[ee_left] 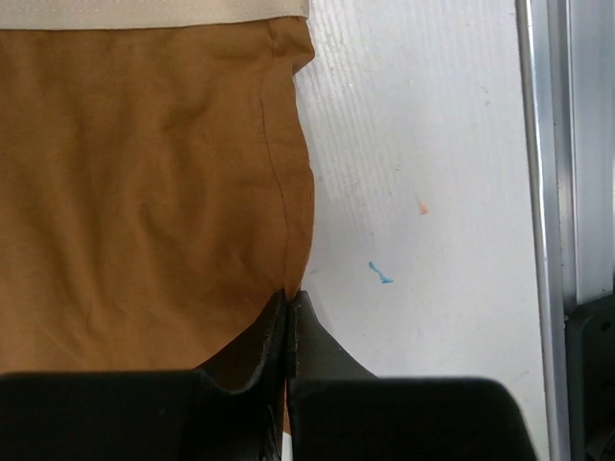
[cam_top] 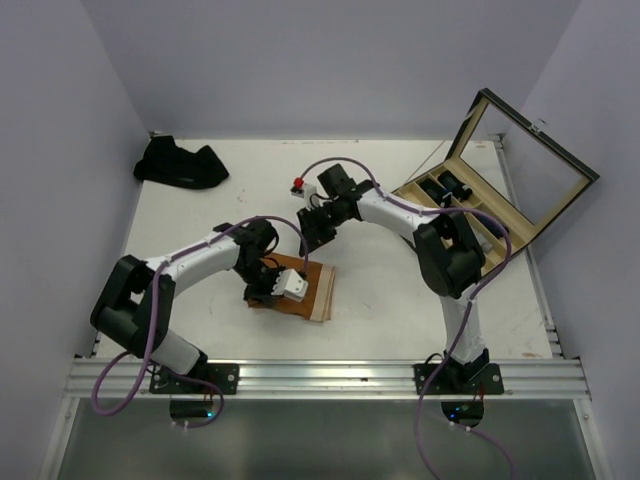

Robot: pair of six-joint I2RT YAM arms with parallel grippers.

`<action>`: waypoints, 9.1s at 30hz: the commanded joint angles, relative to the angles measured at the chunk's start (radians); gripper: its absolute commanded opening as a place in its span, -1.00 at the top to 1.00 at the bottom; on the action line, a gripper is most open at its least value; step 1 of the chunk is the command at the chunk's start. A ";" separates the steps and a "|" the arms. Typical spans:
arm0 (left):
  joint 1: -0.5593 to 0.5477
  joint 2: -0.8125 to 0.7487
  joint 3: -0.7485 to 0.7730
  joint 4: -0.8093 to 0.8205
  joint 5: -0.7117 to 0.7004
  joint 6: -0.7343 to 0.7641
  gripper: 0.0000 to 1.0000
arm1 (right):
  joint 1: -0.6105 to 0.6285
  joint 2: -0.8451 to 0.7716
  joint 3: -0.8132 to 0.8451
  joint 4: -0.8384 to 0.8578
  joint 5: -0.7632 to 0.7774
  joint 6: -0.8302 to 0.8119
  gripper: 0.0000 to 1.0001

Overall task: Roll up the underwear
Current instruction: Fold the underwear

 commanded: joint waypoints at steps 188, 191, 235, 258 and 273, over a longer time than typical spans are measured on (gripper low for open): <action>0.273 0.268 0.208 0.223 0.327 -0.063 -0.27 | -0.068 -0.050 -0.469 0.196 -0.164 0.092 1.00; 0.273 0.291 0.235 0.197 0.316 -0.066 0.15 | -0.068 -0.041 -0.468 0.196 -0.175 0.084 1.00; 0.330 0.738 0.637 0.034 0.215 -0.571 1.00 | -0.170 -0.125 -0.512 0.173 -0.230 0.251 1.00; 0.348 0.615 0.553 0.192 0.131 -0.674 0.03 | -0.120 0.074 -0.321 -0.038 -0.035 0.191 1.00; 0.499 0.273 0.492 0.367 0.486 -0.841 0.04 | -0.117 0.104 -0.396 0.100 -0.132 0.357 1.00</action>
